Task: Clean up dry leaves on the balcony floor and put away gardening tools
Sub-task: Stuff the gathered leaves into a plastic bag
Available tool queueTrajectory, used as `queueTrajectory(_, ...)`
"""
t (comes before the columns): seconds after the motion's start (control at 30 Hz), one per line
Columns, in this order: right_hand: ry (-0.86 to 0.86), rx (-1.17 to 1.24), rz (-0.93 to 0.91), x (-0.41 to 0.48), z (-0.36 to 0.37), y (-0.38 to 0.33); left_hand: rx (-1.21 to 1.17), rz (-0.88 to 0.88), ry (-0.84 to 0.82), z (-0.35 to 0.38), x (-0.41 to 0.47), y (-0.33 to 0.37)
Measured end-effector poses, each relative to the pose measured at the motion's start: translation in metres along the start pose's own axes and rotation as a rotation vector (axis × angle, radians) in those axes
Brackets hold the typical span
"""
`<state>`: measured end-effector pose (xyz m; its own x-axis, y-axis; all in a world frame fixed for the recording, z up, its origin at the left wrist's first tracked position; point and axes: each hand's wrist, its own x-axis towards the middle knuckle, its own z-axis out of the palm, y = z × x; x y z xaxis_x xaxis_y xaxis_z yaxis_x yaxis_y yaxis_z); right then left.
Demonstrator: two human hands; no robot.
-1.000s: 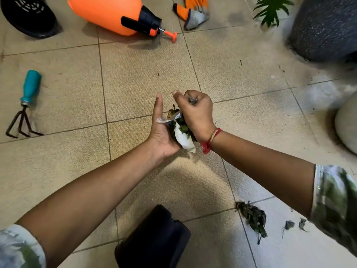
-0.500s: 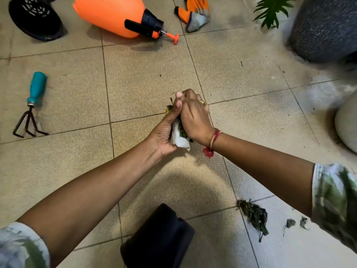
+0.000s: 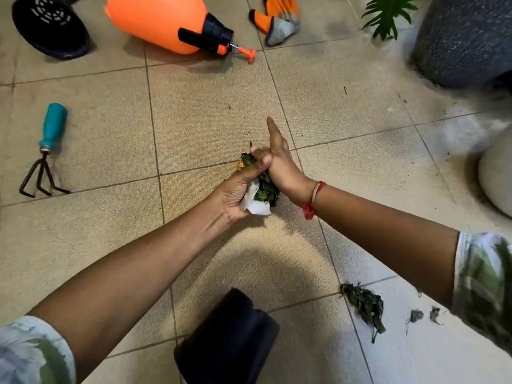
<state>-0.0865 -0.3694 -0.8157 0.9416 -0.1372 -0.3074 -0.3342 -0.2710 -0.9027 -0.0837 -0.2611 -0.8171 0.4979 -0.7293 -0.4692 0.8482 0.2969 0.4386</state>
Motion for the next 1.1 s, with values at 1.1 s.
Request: queueTrajectory(1.1, -0.296, -0.958, -0.404, -0.006, -0.023, 0.068, 0.009, -0.031, 0.349, -0.062, -0.016, 0.009)
